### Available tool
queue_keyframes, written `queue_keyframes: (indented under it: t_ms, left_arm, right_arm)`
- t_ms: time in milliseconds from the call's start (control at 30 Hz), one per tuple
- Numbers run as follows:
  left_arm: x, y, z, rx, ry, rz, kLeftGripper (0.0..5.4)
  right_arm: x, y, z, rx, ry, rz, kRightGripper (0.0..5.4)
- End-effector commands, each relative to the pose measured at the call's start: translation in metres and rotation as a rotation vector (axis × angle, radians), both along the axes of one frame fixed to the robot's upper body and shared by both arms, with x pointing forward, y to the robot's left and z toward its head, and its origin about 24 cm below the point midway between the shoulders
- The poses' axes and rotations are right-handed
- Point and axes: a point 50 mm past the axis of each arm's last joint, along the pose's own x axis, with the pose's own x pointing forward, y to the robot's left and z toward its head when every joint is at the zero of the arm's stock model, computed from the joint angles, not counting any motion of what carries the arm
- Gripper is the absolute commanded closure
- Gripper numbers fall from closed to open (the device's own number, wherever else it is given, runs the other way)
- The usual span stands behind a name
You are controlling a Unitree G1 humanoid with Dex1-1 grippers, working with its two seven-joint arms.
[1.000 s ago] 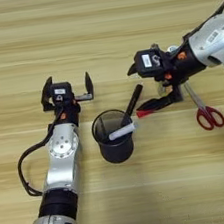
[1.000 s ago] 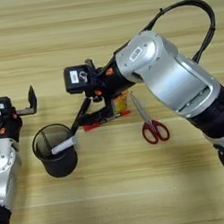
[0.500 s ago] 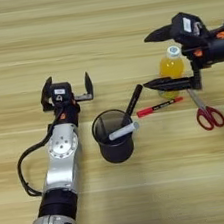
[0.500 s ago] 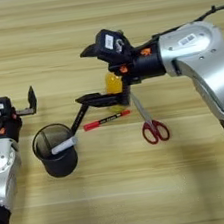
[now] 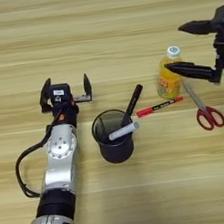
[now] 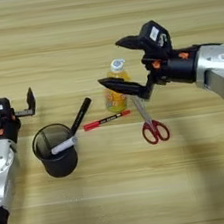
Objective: Move the objects on the table
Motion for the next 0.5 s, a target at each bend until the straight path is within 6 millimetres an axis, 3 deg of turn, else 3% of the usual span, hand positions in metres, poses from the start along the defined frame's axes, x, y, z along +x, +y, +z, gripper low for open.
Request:
queue_keyframes:
  t_ms: [33, 167, 500]
  left_arm:
    - [0.002, 0.002, 0.001, 0.008, -0.004, 0.001, 0.00]
    - [0.003, 0.003, 0.000, 0.008, -0.003, 0.003, 0.00]
    - [0.003, 0.003, 0.000, 0.006, -0.004, 0.006, 0.00]
  right_arm:
    - [0.002, -0.007, -0.007, 0.056, -0.011, -0.058, 0.02]
    - [0.010, -0.013, -0.021, 0.098, 0.002, -0.144, 0.02]
    - [0.043, -0.007, -0.073, 0.103, 0.011, -0.329, 0.02]
